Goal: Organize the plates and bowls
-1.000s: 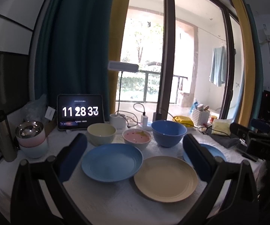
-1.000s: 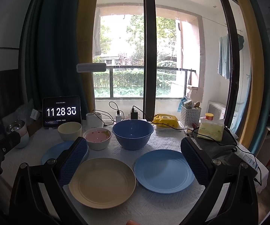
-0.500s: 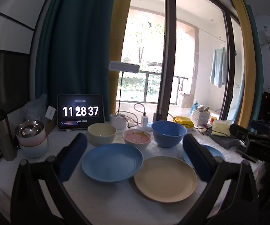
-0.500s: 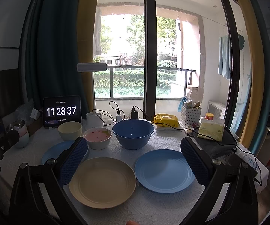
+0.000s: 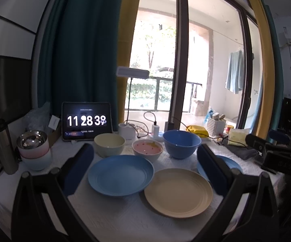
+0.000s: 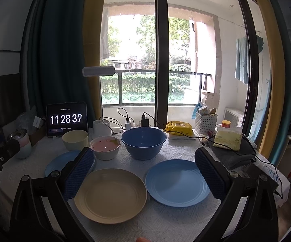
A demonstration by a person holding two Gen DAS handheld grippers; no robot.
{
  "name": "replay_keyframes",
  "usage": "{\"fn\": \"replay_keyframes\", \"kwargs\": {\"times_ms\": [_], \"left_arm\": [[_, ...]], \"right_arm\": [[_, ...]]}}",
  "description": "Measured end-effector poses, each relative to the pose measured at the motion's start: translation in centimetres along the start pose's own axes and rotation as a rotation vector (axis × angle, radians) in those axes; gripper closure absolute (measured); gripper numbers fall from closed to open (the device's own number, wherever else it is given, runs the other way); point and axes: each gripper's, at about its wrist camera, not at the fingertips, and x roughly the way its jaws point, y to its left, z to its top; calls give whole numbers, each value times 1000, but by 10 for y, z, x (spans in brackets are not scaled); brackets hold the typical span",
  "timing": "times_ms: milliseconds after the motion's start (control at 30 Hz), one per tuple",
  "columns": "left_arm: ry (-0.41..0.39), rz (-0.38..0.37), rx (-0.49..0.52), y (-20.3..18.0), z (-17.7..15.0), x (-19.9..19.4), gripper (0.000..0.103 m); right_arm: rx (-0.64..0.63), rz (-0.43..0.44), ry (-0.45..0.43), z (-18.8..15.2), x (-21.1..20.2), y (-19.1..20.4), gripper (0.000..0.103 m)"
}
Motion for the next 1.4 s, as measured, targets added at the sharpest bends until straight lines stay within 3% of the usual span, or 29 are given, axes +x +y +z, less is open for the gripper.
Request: {"fn": "replay_keyframes", "kwargs": {"times_ms": [567, 833, 1033, 1100, 1400], "left_arm": [[12, 4, 2, 3, -1, 4, 1], [103, 11, -55, 19, -15, 32, 1], [194, 54, -124, 48, -33, 67, 1], [231, 66, -149, 60, -40, 80, 1], [351, 90, -220, 102, -68, 130, 1]], "right_arm": [[4, 2, 7, -1, 3, 0, 0], [0, 67, 41, -8, 20, 8, 2], [-18, 141, 89, -13, 50, 23, 10], [-22, 163, 117, -16, 63, 29, 18], [-48, 257, 229, -28, 123, 57, 34]]}}
